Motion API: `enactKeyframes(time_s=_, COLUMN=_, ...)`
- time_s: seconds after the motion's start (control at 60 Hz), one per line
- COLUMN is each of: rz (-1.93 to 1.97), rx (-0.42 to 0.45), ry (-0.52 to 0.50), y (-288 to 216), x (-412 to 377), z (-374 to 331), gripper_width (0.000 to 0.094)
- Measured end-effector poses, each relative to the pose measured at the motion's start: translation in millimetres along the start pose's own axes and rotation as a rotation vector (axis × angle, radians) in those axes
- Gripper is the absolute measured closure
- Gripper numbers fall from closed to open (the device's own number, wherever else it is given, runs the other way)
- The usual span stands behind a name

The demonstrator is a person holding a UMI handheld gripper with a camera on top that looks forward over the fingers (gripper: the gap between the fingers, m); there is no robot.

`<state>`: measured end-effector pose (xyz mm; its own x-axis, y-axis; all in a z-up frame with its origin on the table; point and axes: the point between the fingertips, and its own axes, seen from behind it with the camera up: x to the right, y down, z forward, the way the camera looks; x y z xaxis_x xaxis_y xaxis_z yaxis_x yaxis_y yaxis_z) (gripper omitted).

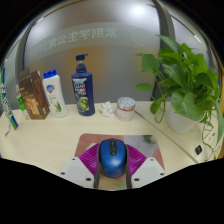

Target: Arrange mouse

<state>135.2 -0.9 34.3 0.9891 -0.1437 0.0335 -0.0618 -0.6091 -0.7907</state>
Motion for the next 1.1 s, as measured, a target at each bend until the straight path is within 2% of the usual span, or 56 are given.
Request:
enactKeyframes(time_s=0.117, rz=0.01, rx=-0.051, ry=-0.013, y=27.5, x=10.5, z=17.5, gripper_width=0.0559)
enactKeyframes(time_s=0.233, rz=0.025, rx=-0.085, ry=-0.026, y=40.0, x=9.9, z=22.5, gripper_width=0.0455)
enactKeyframes(time_s=0.317, rz=0.005, rx=-0.077, ry=-0.021, y=36.7, x=10.8, z=17.4, gripper_width=0.0387)
enactKeyframes(time_s=0.45, rz=-0.021, rx=-0.069, ry=-0.011, y=29.1, x=8.9, z=-8.7, gripper_width=0.0066)
enactKeyframes(time_s=0.5, rz=-0.023, rx=-0.056, ry=-0.004, y=24.8, x=8.1, z=-24.9, gripper_width=0.0096)
enactKeyframes(time_s=0.9, rz=-0.075, rx=0.06, ry=0.063, y=14.8, x=-7.3, z=-218.9, gripper_width=0.0082)
enactKeyframes(time_s=1.1, rz=-0.087, rx=0.086, ry=0.06, y=30.5, x=-15.3, z=-277.3, gripper_width=0.0083)
